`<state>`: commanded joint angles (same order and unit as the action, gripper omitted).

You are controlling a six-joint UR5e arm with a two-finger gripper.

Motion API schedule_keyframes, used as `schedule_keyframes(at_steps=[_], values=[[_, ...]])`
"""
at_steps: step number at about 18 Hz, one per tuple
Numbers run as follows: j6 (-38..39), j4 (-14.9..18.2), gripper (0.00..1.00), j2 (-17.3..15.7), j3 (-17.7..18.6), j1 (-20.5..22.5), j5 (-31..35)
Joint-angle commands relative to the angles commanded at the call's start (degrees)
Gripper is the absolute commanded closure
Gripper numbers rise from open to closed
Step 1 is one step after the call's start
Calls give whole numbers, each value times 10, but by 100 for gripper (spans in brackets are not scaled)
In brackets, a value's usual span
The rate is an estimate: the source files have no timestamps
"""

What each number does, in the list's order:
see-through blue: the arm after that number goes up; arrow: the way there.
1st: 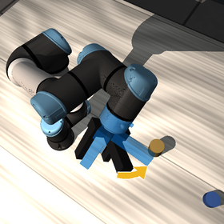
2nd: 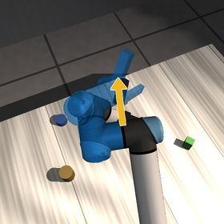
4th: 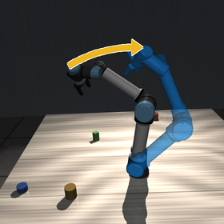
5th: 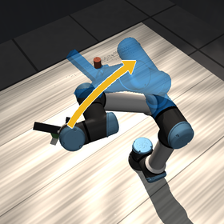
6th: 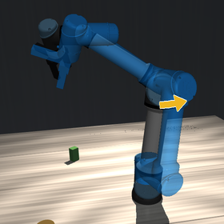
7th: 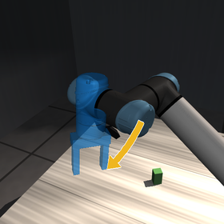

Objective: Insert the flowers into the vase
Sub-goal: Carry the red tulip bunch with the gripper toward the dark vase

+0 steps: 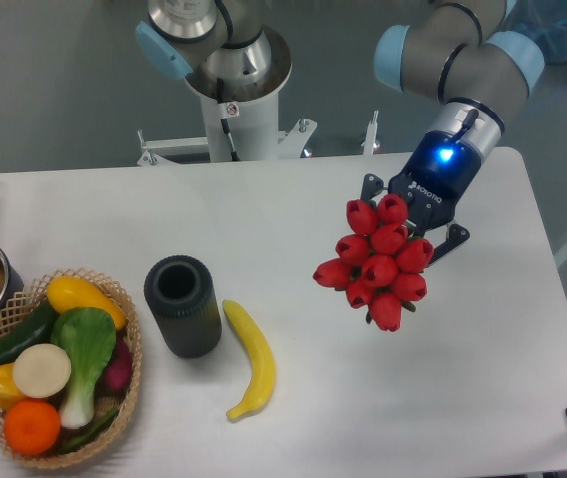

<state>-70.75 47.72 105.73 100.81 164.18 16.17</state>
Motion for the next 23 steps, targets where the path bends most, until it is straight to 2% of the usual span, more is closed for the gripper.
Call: schedule_keyframes(at_steps=[2,4,11,16,18,23], values=[[-6,-2,55,-10,22,-3,0],[-1,-1,55,-13,13,-2,0],[0,-1,55,-12,19,-7,-22],[-2,-1,55,-7,10,-51,-55],[-2,-1,55,4,-3,-67,-63],[-14,-2,56,13,3,-79,-92]])
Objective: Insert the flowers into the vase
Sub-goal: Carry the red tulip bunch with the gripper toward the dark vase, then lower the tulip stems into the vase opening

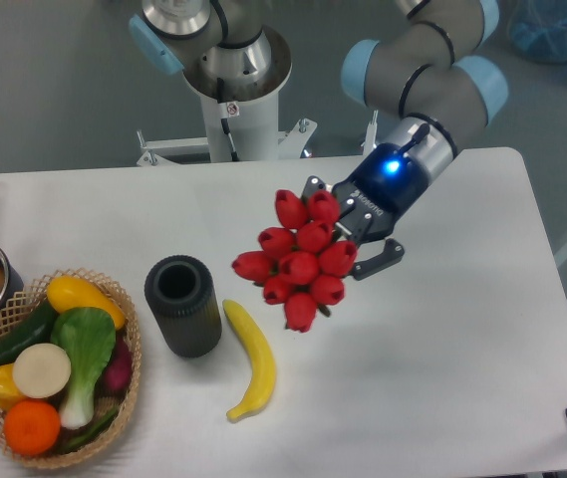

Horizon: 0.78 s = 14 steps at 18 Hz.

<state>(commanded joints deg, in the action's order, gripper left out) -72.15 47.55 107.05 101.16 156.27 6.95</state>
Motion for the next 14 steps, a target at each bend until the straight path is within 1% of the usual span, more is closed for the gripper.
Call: schedule_keyframes(at_steps=[4,10,14], values=[[-11,1,56,0,4,-6,-83],[-13,1,56,-1,3,-37,-135],[-13,1,56,-6,10,-60,-179]])
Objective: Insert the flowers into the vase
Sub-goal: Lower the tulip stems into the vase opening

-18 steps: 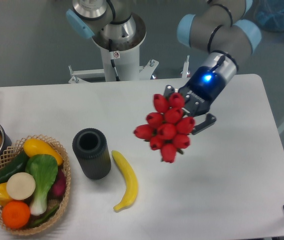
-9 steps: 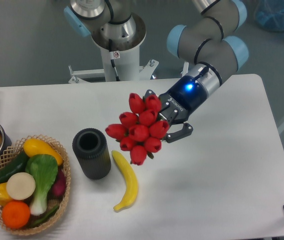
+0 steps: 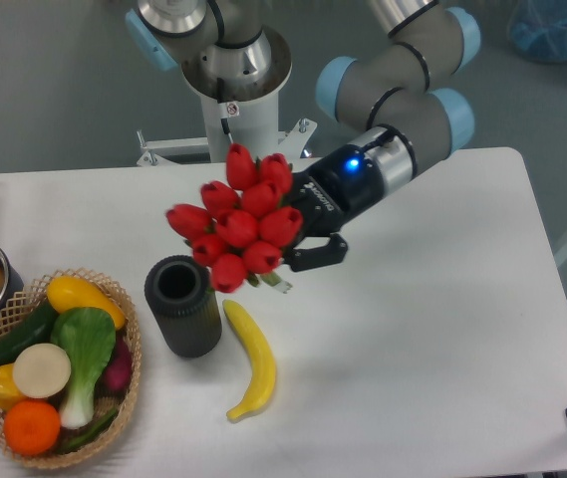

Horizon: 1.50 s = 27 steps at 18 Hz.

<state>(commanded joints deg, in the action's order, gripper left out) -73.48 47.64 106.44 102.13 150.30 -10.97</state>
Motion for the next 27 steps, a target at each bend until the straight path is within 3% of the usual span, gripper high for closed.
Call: schedule_keyframes(at_steps=[7,15,27], values=[[0,0,56,-22,21,-26,-26],[0,1,56,-15,25,-56,-42],[-2,1,56,-5,40,-60,-43]])
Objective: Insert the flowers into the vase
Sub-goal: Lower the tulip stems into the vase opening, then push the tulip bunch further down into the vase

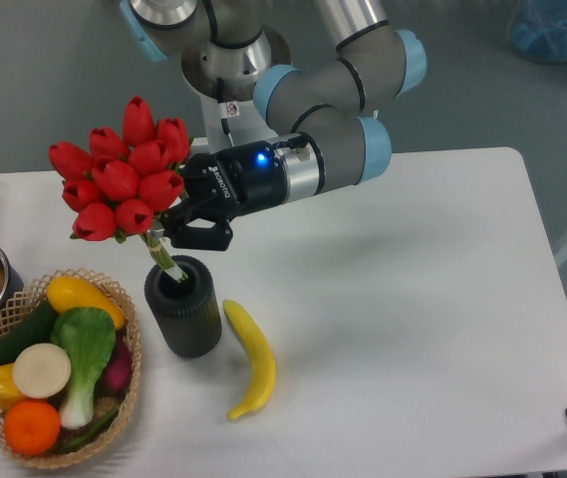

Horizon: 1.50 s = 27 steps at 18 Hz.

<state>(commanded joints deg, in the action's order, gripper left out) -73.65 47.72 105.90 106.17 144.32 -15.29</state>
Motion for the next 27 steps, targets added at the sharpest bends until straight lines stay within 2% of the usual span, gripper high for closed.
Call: schedule_keyframes(at_steps=[4,15,27], values=[[-27,0,56,12,5,-8,0],[-85,0,56,14,48,-11,-16],[-127,0,56,30,63,-11,-20]])
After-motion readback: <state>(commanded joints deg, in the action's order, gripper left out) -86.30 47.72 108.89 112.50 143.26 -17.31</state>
